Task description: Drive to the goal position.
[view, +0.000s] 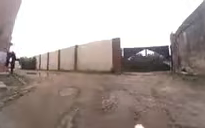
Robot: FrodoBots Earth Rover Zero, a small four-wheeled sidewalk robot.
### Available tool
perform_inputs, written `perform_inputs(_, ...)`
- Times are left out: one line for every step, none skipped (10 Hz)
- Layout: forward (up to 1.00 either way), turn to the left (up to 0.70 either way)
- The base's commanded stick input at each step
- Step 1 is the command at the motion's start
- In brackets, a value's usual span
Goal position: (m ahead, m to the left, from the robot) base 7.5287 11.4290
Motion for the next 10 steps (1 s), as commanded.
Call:
perform_inputs(0.7, 0.35)
perform_inputs(0.7, 0.35)
perform_inputs(0.7, 0.35)
perform_inputs(0.7, 0.35)
perform_inputs(0.7, 0.35)
perform_inputs(0.7, 0.34)
perform_inputs(0.7, 0.12)
perform_inputs(0.7, 0.0)
perform_inputs(0.7, 0.0)
perform_inputs(0.7, 0.0)
